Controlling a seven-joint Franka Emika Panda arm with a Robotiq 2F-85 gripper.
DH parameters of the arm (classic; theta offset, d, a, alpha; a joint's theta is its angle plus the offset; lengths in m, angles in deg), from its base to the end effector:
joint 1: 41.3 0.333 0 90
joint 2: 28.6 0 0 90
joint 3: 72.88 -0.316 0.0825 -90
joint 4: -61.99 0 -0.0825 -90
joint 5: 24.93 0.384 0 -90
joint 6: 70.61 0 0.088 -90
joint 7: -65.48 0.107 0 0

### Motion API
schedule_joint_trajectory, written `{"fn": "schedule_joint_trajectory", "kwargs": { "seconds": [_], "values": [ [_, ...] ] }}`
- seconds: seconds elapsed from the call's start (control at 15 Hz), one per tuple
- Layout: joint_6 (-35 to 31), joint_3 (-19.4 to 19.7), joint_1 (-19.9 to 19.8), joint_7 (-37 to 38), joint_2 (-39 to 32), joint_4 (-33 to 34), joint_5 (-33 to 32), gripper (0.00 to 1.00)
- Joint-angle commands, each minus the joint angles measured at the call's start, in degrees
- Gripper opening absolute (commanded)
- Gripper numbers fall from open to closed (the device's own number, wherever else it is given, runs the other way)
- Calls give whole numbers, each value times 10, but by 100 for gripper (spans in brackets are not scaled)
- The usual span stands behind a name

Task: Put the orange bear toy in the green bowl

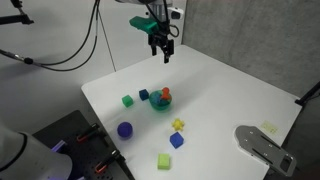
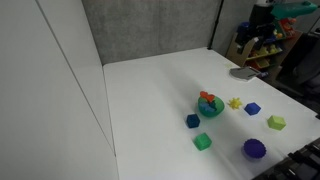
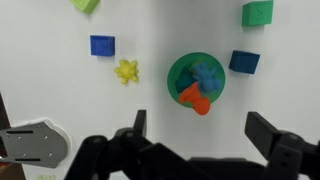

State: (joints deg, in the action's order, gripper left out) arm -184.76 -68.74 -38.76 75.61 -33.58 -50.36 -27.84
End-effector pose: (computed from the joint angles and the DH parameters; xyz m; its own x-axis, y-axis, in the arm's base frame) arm 0.5703 -0.0183 0.4261 0.9821 -0.1827 -0.0459 -0.1799 -0.9818 0.0604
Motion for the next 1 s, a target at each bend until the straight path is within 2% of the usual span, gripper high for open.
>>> {"fn": "schedule_joint_trajectory", "kwargs": {
  "seconds": [0.0, 0.53, 0.8, 0.93],
  "values": [
    [59, -8, -20, -46, 52, -6, 20, 100],
    [112, -21, -20, -44, 160, -53, -1, 100],
    [118, -28, -21, -43, 178, -71, -5, 100],
    [113, -29, -21, -41, 165, -61, 5, 100]
  ]
}}
